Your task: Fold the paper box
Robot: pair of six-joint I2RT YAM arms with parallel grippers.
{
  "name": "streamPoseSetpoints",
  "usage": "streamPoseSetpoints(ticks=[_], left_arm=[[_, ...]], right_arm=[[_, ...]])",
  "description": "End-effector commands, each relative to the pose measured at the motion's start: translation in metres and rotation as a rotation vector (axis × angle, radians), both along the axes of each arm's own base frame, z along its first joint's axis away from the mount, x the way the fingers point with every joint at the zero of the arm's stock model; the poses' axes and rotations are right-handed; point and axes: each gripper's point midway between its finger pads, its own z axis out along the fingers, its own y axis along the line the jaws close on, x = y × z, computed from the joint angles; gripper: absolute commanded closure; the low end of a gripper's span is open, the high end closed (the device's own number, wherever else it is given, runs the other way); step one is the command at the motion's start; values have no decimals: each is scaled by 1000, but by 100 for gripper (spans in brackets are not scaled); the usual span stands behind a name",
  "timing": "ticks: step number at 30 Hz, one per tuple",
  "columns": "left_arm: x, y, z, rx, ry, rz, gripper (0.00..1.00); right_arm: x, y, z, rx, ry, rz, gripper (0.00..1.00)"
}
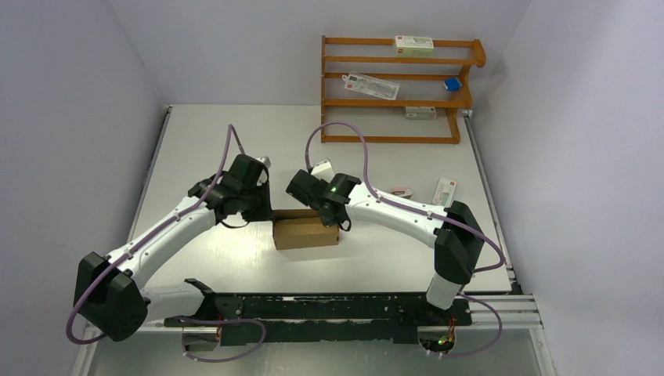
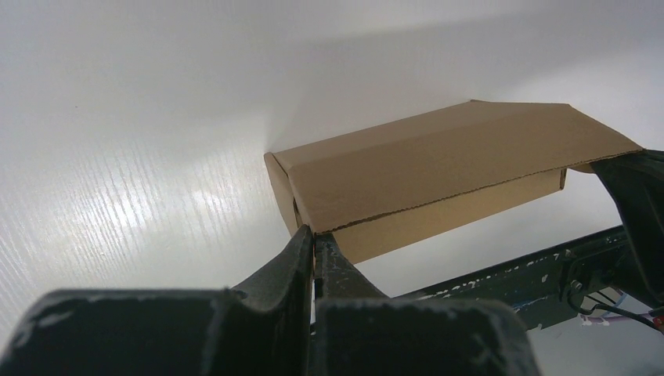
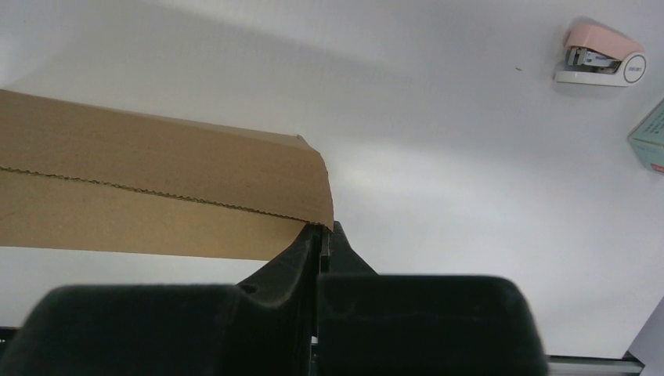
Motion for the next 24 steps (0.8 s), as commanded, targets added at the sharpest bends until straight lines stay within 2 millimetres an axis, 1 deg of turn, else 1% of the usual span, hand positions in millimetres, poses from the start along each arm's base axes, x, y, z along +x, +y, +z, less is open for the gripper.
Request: streamPoseSetpoints(ticks=[1, 6, 13, 19, 21, 24], left_arm=[[-8, -15, -1, -70, 24, -29, 95], [-10, -13, -3, -72, 28, -25, 95], [-16, -15, 0, -105, 20, -11, 95], [-19, -10, 1, -93, 16, -1, 95], [-19, -7, 0, -86, 11, 7, 95], [-22, -1, -8, -59, 20, 18, 95]], right_arm=[[-14, 30, -15, 117, 89, -15, 100], [-16, 25, -21, 112, 89, -29, 100], [-18, 23, -20, 151, 72, -36, 100], [-19, 21, -22, 155, 68, -40, 100], [-19, 20, -22, 158, 62, -46, 100], [-18, 17, -24, 159, 52, -53, 100]])
